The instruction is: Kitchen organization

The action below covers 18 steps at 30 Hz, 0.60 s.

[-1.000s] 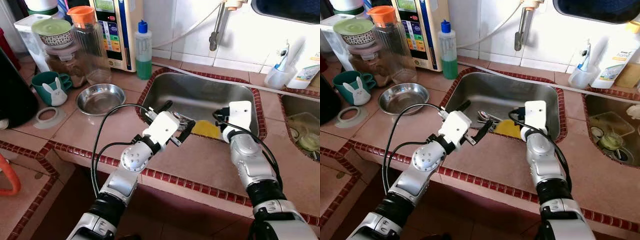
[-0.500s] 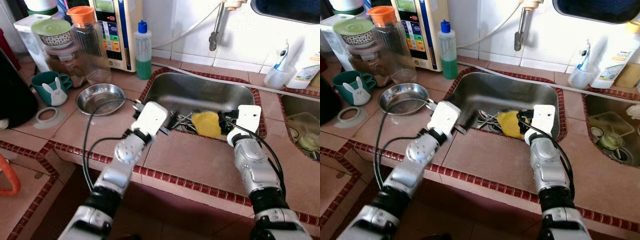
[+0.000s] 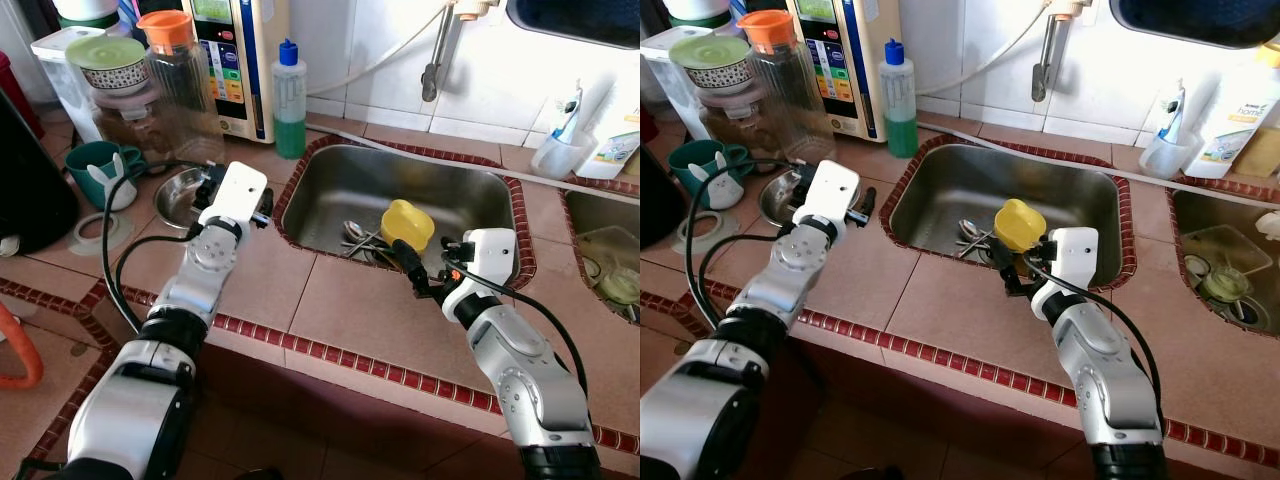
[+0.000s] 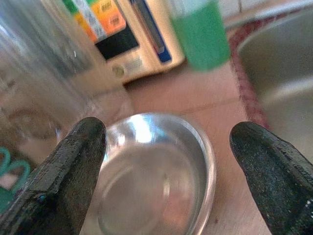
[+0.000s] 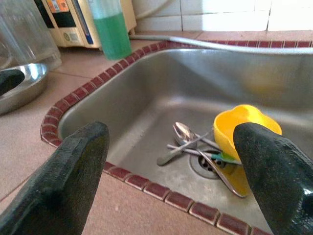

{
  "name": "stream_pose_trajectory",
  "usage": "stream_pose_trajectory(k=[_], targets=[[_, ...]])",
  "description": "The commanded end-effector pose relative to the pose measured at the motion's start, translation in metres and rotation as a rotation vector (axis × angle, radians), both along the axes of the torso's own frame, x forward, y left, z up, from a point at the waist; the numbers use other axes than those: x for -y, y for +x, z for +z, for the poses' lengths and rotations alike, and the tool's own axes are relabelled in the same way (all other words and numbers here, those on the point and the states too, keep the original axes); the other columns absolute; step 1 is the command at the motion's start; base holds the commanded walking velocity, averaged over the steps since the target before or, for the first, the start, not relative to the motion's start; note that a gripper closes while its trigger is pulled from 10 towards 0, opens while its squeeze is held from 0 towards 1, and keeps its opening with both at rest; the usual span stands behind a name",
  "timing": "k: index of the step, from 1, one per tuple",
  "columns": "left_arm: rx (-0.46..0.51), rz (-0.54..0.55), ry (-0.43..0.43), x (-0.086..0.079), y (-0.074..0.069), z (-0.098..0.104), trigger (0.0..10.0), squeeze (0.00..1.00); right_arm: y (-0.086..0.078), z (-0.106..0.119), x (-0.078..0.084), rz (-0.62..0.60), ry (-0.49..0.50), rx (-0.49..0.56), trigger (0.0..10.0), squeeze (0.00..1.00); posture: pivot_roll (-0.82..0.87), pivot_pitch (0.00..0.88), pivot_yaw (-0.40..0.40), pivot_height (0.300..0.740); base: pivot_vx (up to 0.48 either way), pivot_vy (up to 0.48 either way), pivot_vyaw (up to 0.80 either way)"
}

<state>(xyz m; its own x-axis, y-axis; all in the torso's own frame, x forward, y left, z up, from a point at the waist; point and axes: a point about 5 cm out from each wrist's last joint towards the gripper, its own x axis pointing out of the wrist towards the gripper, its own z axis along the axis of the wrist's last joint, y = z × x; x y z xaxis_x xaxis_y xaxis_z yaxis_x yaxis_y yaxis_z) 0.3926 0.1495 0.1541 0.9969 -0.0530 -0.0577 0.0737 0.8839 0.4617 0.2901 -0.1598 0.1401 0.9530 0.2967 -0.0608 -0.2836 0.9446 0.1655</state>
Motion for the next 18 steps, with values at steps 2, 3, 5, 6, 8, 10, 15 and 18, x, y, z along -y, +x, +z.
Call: stream_pose_trajectory(k=[2, 3, 5, 6, 8, 10, 15, 18], targets=[[-0.022, 0.032, 0.019, -0.006, 0.003, 0.001, 10.0, 0.23, -0.003, 0.004, 0.000, 0.015, -0.004, 0.001, 10.0, 0.57, 0.08, 0.075, 0.022, 0.740, 0.000, 0.000, 0.00], [-0.096, 0.033, 0.011, -0.011, 0.002, -0.007, 10.0, 0.00, -0.005, 0.008, -0.001, 0.023, -0.009, -0.003, 10.0, 0.00, 0.08, 0.074, 0.024, 0.740, 0.000, 0.000, 0.00], [-0.122, 0.030, 0.003, -0.012, 0.002, -0.010, 10.0, 0.00, -0.005, 0.009, -0.002, 0.026, -0.012, -0.003, 10.0, 0.00, 0.08, 0.074, 0.024, 0.740, 0.000, 0.000, 0.00], [-0.145, 0.023, -0.004, -0.013, 0.001, -0.013, 10.0, 0.00, -0.006, 0.010, -0.002, 0.030, -0.015, -0.003, 10.0, 0.00, 0.08, 0.073, 0.024, 0.740, 0.000, 0.000, 0.00], [-0.185, 0.011, 0.001, -0.014, 0.000, -0.018, 10.0, 0.00, -0.006, 0.013, -0.004, 0.036, -0.023, 0.000, 10.0, 0.00, 0.08, 0.071, 0.026, 0.740, 0.000, 0.000, 0.00], [-0.219, -0.001, 0.002, -0.015, -0.001, -0.022, 10.0, 0.00, -0.005, 0.016, -0.005, 0.040, -0.030, 0.002, 10.0, 0.00, 0.08, 0.071, 0.026, 0.740, 0.000, 0.000, 0.00], [-0.320, -0.056, -0.025, -0.012, -0.005, -0.032, 10.0, 0.00, -0.005, 0.018, -0.007, 0.048, -0.045, 0.001, 10.0, 0.00, 0.08, 0.068, 0.026, 0.740, 0.000, 0.000, 0.00], [-0.356, -0.089, -0.041, -0.010, -0.006, -0.035, 9.3, 0.00, -0.005, 0.018, -0.006, 0.045, -0.052, -0.003, 10.0, 0.00, 0.08, 0.066, 0.024, 0.740, 0.000, 0.000, 0.00]])
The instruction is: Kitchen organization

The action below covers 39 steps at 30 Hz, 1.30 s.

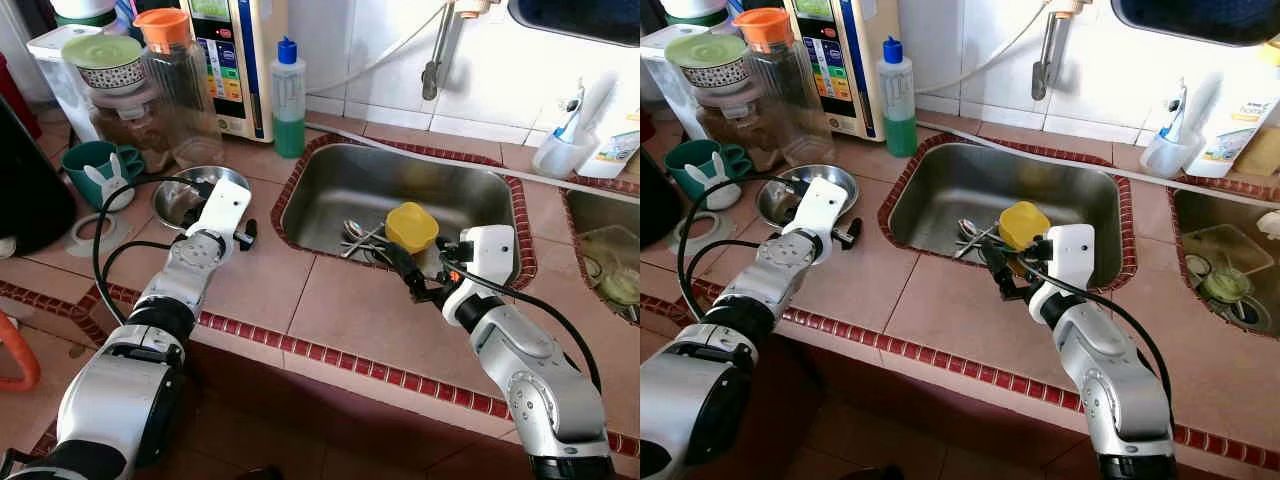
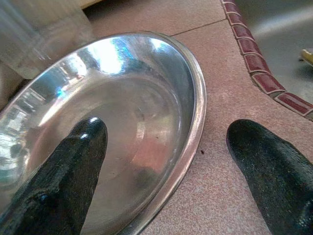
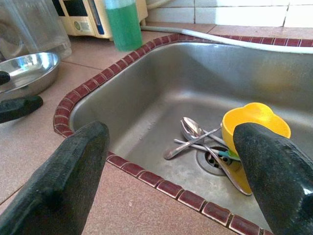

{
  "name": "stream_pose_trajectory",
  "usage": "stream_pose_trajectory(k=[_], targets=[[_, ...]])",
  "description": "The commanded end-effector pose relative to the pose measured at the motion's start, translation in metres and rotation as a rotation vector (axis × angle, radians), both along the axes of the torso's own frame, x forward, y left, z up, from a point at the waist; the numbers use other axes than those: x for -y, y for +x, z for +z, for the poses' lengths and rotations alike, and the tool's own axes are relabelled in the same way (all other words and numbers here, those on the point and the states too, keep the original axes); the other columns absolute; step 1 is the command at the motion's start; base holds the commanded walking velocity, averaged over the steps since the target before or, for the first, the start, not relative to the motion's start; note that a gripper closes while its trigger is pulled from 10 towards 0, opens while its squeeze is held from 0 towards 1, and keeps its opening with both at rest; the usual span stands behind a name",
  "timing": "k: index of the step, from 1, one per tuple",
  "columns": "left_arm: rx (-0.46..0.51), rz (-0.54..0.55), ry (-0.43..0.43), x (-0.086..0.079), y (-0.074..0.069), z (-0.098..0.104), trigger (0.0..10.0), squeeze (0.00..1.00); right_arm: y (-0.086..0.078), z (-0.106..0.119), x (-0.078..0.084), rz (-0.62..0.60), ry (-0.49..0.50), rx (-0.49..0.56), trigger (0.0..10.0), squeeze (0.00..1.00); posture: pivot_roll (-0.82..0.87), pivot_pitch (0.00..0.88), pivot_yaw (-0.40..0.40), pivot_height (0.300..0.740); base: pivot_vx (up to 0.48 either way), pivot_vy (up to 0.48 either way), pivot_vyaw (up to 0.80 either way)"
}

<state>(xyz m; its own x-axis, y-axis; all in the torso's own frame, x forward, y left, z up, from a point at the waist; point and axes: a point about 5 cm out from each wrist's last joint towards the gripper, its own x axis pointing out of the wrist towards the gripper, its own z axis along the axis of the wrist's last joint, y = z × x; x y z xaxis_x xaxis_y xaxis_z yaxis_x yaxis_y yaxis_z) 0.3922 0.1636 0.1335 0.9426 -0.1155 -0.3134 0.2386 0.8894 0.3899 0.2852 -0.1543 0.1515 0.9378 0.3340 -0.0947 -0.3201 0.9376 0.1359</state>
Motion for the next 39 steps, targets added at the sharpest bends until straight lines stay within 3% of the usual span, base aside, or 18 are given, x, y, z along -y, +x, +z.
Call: stream_pose_trajectory(k=[1, 2, 3, 4, 29, 39], targets=[[-0.094, -0.034, -0.013, 0.0043, -0.0054, -0.0150, 4.4, 0.00, 0.0003, 0.0070, -0.0005, 0.002, -0.013, 0.020, 10.0, 0.00, 0.08, 0.066, 0.024, 0.740, 0.000, 0.000, 0.00], [-0.094, -0.034, -0.013, 0.0043, -0.0054, -0.0150, 4.4, 0.00, 0.0003, 0.0070, -0.0005, 0.002, -0.013, 0.020, 10.0, 0.00, 0.08, 0.066, 0.024, 0.740, 0.000, 0.000, 0.00], [-0.097, -0.043, -0.021, 0.0047, -0.0055, -0.0151, 1.6, 0.00, 0.0003, 0.0072, -0.0003, 0.002, -0.015, 0.020, 10.0, 0.00, 0.08, 0.066, 0.025, 0.740, 0.000, 0.000, 0.00], [-0.101, -0.049, -0.027, 0.0050, -0.0056, -0.0150, 0.0, 0.00, 0.0004, 0.0074, -0.0001, 0.001, -0.015, 0.019, 10.0, 0.00, 0.08, 0.065, 0.025, 0.740, 0.000, 0.000, 0.00], [-0.116, -0.098, -0.050, 0.0090, -0.0057, -0.0135, 0.0, 0.00, 0.0024, 0.0050, 0.0009, -0.014, -0.028, 0.002, 10.0, 0.00, 0.08, 0.061, 0.025, 0.740, 0.000, 0.000, 0.00], [-0.067, -0.102, -0.044, 0.0104, -0.0041, -0.0084, 0.0, 0.00, 0.0040, 0.0042, 0.0013, -0.025, -0.022, -0.005, 10.0, 0.00, 0.08, 0.066, 0.023, 0.740, 0.000, 0.000, 0.00]])
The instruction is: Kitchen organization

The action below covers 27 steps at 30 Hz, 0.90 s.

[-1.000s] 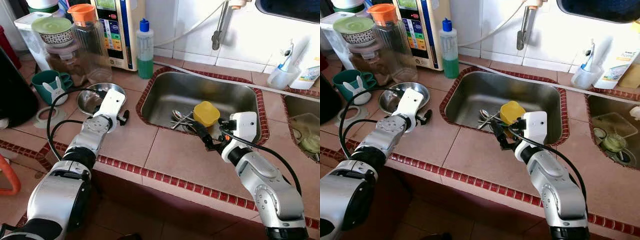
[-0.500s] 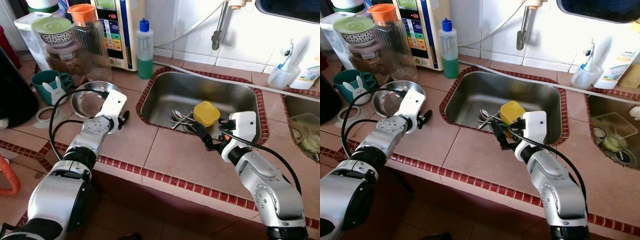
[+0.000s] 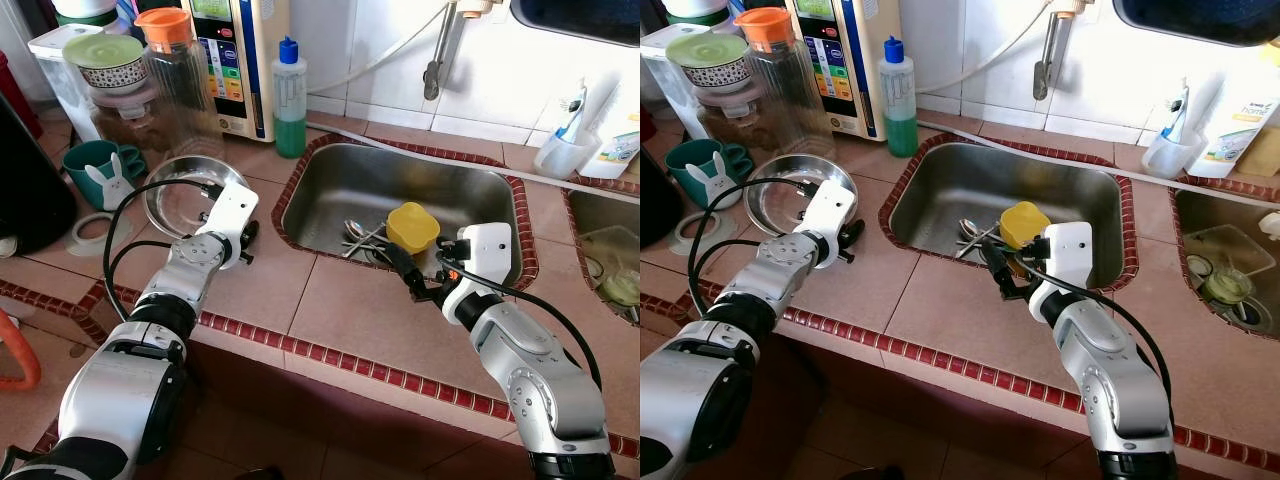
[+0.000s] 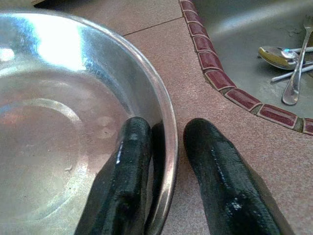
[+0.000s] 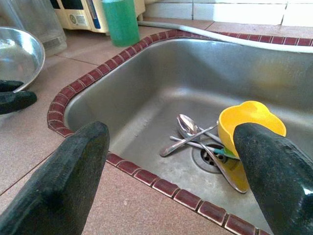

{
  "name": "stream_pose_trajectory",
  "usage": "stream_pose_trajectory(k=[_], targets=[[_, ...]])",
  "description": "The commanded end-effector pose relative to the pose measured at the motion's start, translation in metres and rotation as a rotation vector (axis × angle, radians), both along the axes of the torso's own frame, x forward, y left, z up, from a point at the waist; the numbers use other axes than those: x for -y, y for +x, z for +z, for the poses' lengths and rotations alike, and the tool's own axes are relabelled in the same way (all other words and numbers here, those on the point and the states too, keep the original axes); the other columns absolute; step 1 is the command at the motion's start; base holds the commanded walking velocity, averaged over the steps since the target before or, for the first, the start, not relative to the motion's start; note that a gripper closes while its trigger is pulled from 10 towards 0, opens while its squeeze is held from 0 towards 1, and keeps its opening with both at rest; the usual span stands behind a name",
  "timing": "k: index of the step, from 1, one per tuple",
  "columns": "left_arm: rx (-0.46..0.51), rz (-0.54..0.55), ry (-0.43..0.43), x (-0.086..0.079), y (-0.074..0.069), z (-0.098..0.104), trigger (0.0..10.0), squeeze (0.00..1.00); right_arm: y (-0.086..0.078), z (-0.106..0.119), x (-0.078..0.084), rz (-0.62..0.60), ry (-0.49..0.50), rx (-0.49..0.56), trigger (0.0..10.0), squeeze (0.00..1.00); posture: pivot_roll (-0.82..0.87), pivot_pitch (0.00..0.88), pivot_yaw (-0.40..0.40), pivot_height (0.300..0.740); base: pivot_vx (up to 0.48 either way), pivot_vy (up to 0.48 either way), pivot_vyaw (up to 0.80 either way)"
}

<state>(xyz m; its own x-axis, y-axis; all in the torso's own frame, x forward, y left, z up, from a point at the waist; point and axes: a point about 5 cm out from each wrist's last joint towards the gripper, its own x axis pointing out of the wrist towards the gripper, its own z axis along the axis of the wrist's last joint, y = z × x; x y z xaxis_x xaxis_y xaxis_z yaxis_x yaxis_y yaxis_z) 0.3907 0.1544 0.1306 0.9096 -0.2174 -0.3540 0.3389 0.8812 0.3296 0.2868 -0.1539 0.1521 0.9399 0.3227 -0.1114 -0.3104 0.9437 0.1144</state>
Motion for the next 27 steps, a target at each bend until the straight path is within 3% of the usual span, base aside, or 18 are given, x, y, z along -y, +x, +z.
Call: stream_pose_trajectory(k=[1, 5, 7, 19, 24, 27], targets=[[-0.010, -0.013, 0.008, 0.001, -0.002, -0.005, 0.0, 0.00, 0.003, 0.004, 0.002, -0.016, 0.004, 0.005, 10.0, 0.00, 0.08, 0.066, 0.023, 0.740, 0.000, 0.000, 0.00], [0.037, -0.016, 0.026, 0.002, -0.001, -0.001, 0.0, 0.00, 0.003, 0.004, 0.001, -0.015, 0.005, 0.006, 10.0, 0.00, 0.09, 0.066, 0.022, 0.740, 0.000, 0.000, 0.00], [0.108, -0.062, 0.121, 0.005, -0.001, 0.004, 0.0, 0.00, 0.003, 0.003, 0.001, -0.015, 0.003, 0.004, 10.0, 0.00, 0.09, 0.067, 0.021, 0.740, 0.000, 0.000, 0.00], [0.154, -0.058, 0.089, 0.012, -0.002, 0.003, 0.0, 0.00, 0.004, 0.003, 0.002, -0.020, 0.001, -0.001, 10.0, 0.00, 0.09, 0.067, 0.016, 0.740, 0.000, 0.000, 0.00], [0.220, -0.039, 0.093, 0.012, -0.001, 0.010, 0.0, 0.00, 0.005, 0.002, 0.003, -0.024, 0.004, -0.002, 10.0, 0.00, 0.09, 0.065, 0.017, 0.740, 0.000, 0.000, 0.00], [0.309, -0.029, 0.116, 0.014, -0.001, 0.018, 0.0, 0.00, 0.005, 0.002, 0.003, -0.026, 0.005, -0.003, 10.0, 0.00, 0.09, 0.064, 0.018, 0.740, 0.000, 0.000, 0.00]])
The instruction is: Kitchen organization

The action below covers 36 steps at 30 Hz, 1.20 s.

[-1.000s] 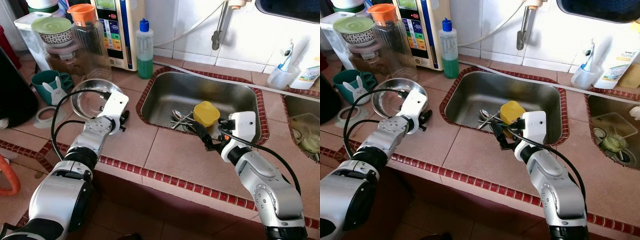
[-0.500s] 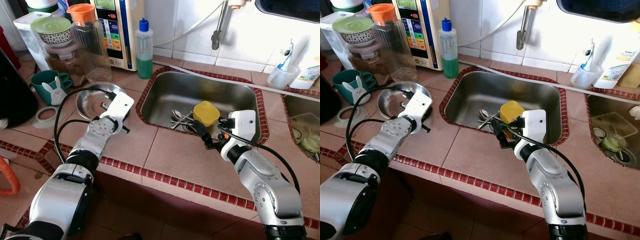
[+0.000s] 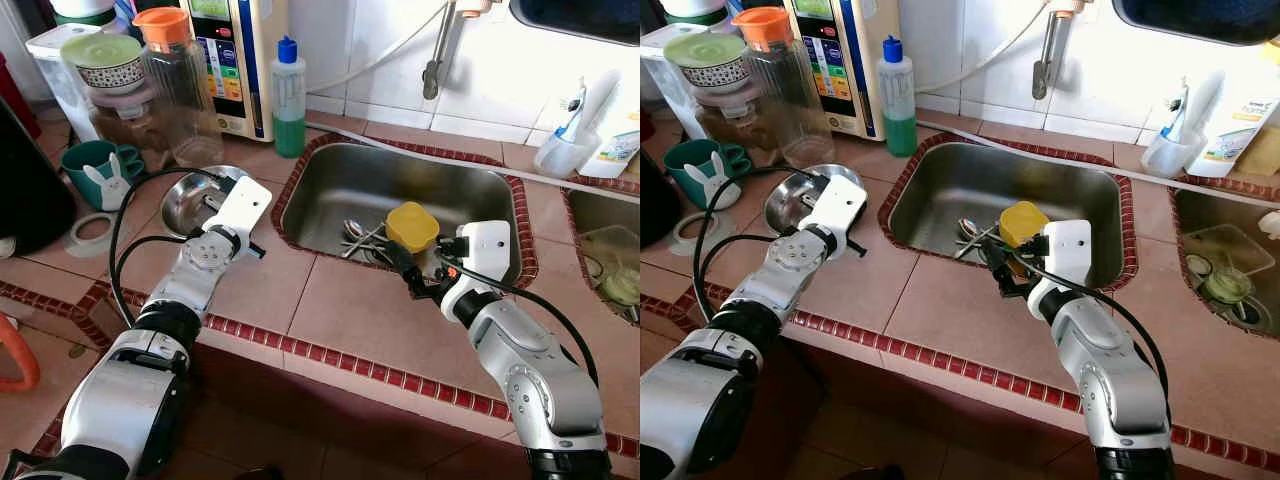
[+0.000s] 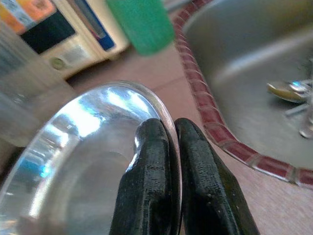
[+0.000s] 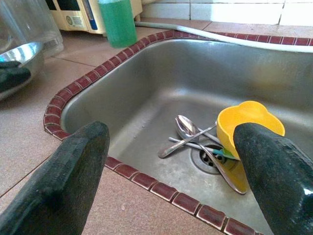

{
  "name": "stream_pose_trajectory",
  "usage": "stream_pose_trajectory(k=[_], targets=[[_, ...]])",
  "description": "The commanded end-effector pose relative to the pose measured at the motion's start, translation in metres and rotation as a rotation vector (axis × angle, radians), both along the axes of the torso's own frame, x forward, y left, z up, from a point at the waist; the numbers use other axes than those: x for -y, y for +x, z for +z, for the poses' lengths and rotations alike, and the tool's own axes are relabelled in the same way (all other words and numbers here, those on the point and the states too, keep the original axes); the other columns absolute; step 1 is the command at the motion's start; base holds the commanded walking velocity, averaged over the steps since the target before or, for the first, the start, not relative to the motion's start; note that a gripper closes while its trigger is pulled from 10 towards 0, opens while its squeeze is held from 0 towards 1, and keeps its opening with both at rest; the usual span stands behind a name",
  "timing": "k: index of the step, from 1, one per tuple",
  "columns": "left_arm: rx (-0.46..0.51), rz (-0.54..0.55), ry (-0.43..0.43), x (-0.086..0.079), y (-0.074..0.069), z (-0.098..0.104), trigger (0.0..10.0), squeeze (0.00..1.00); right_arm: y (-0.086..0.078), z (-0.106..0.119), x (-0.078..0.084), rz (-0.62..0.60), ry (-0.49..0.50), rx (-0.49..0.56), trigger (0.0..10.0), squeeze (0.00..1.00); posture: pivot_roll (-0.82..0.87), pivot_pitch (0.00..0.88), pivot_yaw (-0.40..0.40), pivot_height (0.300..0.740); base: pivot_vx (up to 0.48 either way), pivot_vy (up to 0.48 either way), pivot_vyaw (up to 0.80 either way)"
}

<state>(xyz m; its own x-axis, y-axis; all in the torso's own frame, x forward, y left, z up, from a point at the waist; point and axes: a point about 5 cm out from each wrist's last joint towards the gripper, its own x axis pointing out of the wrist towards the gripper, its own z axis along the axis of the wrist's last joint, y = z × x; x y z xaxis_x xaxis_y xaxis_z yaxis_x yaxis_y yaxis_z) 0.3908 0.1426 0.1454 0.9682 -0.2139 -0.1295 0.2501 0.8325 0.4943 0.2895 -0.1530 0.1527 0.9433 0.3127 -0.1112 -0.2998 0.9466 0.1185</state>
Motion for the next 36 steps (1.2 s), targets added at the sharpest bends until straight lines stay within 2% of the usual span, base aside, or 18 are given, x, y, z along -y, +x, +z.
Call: stream_pose_trajectory(k=[1, 5, 6, 8, 12, 15, 16, 18, 21, 22, 23, 24, 27, 30, 31, 32, 35, 36], targets=[[0.096, -0.014, 0.030, 0.005, -0.001, 0.008, 0.0, 0.00, 0.003, 0.001, 0.004, -0.018, 0.003, 0.000, 10.0, 0.00, 0.09, 0.064, 0.018, 0.740, 0.000, 0.000, 0.00], [0.243, -0.076, 0.073, 0.019, -0.006, 0.017, 0.0, 0.00, 0.007, 0.005, 0.010, -0.067, 0.015, 0.028, 10.0, 0.00, 0.09, 0.062, 0.020, 0.740, 0.000, 0.000, 0.00], [0.243, -0.076, 0.073, 0.019, -0.006, 0.017, 0.0, 0.00, 0.007, 0.005, 0.010, -0.067, 0.015, 0.028, 10.0, 0.00, 0.09, 0.062, 0.020, 0.740, 0.000, 0.000, 0.00], [0.313, -0.152, 0.068, 0.034, -0.013, 0.020, 0.0, 0.00, 0.013, 0.015, 0.022, -0.138, 0.047, 0.075, 10.0, 0.00, 0.09, 0.062, 0.018, 0.740, 0.000, 0.000, 0.00], [0.367, -0.244, 0.068, 0.049, -0.024, 0.019, 0.0, 0.00, 0.021, 0.027, 0.038, -0.217, 0.086, 0.122, 10.0, 0.00, 0.09, 0.060, 0.017, 0.740, 0.000, 0.000, 0.00], [0.404, -0.301, 0.103, 0.057, -0.031, 0.016, 0.0, 0.00, 0.026, 0.034, 0.046, -0.249, 0.110, 0.144, 10.0, 0.00, 0.09, 0.059, 0.017, 0.740, 0.000, 0.000, 0.00], [0.450, -0.367, 0.143, 0.065, -0.038, 0.014, 0.0, 0.00, 0.031, 0.044, 0.051, -0.265, 0.143, 0.179, 10.0, 0.00, 0.10, 0.057, 0.016, 0.740, 0.000, 0.000, 0.00], [0.490, -0.459, 0.155, 0.073, -0.049, 0.012, 0.0, 0.00, 0.036, 0.057, 0.055, -0.278, 0.192, 0.222, 10.0, 0.00, 0.10, 0.055, 0.015, 0.740, 0.000, 0.000, 0.00], [0.547, -0.515, 0.159, 0.077, -0.056, 0.015, 0.0, 0.00, 0.040, 0.068, 0.057, -0.284, 0.279, 0.258, 10.0, 0.00, 0.10, 0.055, 0.015, 0.740, 0.000, 0.000, 0.00], [0.547, -0.515, 0.159, 0.077, -0.056, 0.015, 0.0, 0.00, 0.040, 0.068, 0.057, -0.284, 0.279, 0.258, 10.0, 0.00, 0.10, 0.055, 0.015, 0.740, 0.000, 0.000, 0.00], [0.561, -0.541, 0.177, 0.080, -0.060, 0.014, 0.0, 0.00, 0.040, 0.077, 0.056, -0.272, 0.400, 0.292, 10.0, 0.00, 0.10, 0.052, 0.013, 0.740, 0.000, 0.000, 0.00], [0.561, -0.541, 0.177, 0.080, -0.060, 0.014, 0.0, 0.00, 0.040, 0.077, 0.056, -0.272, 0.400, 0.292, 10.0, 0.00, 0.10, 0.052, 0.013, 0.740, 0.000, 0.000, 0.00], [0.558, -0.571, 0.195, 0.082, -0.064, 0.010, 0.0, 0.00, 0.039, 0.081, 0.049, -0.225, 0.497, 0.296, 10.0, 0.00, 0.10, 0.054, 0.014, 0.740, 0.000, 0.000, 0.00], [0.569, -0.607, 0.211, 0.088, -0.068, 0.007, 0.0, 0.00, 0.036, 0.077, 0.030, -0.102, 0.524, 0.242, 10.0, 0.00, 0.10, 0.055, 0.013, 0.740, 0.000, 0.000, 0.00], [0.569, -0.607, 0.211, 0.088, -0.068, 0.007, 0.0, 0.00, 0.036, 0.077, 0.030, -0.102, 0.524, 0.242, 10.0, 0.00, 0.10, 0.055, 0.013, 0.740, 0.000, 0.000, 0.00], [0.573, -0.617, 0.211, 0.090, -0.069, 0.007, 0.0, 0.00, 0.033, 0.074, 0.020, -0.036, 0.538, 0.212, 10.0, 0.00, 0.09, 0.055, 0.013, 0.740, 0.000, 0.000, 0.00], [0.575, -0.624, 0.209, 0.092, -0.069, 0.007, 0.0, 0.00, 0.031, 0.072, 0.014, 0.004, 0.528, 0.194, 10.0, 0.00, 0.09, 0.055, 0.013, 0.740, 0.000, 0.000, 0.00], [0.580, -0.630, 0.208, 0.095, -0.070, 0.008, 0.0, 0.00, 0.029, 0.068, 0.006, 0.045, 0.515, 0.163, 10.0, 0.00, 0.09, 0.055, 0.013, 0.740, 0.000, 0.000, 0.00]])
